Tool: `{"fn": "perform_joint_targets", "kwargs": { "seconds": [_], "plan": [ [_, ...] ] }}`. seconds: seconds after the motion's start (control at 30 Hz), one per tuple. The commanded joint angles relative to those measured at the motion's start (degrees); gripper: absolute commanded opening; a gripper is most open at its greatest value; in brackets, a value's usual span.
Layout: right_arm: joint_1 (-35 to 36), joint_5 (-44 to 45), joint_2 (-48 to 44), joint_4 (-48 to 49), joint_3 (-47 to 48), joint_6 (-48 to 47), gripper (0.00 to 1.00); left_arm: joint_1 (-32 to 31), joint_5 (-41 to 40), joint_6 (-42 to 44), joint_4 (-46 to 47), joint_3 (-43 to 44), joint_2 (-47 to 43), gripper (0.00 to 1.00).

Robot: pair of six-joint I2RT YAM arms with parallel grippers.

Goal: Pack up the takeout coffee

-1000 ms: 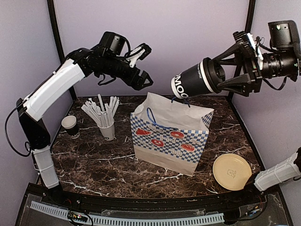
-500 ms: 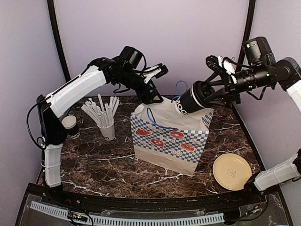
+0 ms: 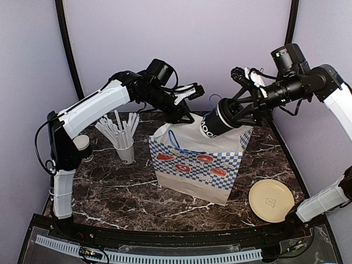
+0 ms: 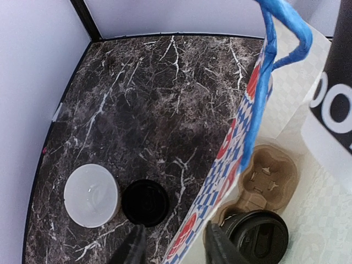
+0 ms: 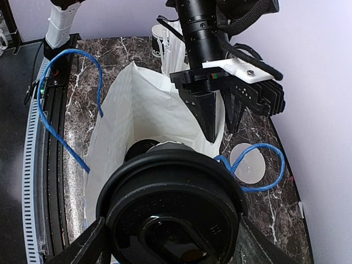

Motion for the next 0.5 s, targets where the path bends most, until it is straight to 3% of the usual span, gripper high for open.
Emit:
{"fn": "perform_joint_targets", "kwargs": {
  "seconds": [0.0,0.03,0.1,0.23,0.47],
  "plan": [
    [-0.25,-0.37,1.24,1.32,2.48,0.13,0.67,-0.58,4.42,1.40,-3.44,-2.15,-5.61,0.31],
    [-0.25,-0.56,1.77,0.99,3.02,0.06,0.67,-0.85,4.67,1.38,-3.70,-3.01,-6.29,0.23],
    [-0.29,-1.19,3.04,0.17,4.40,-0.13,0.67,-1.47,3.91,1.32,-4.37,-4.14,-7.43,0.19],
    [-0.03,-1.88,4.99,-1.17,6.82,-1.05,0.67,-2.78,0.72,-1.53,-5.91,-4.90,-9.24,0.15],
    [4.71,1.74,7.47,-3.22,5.25,-5.67,0.67,-4.85,-10.02,-14.48,-8.67,-7.38,-13.93,0.05]
  ]
}}
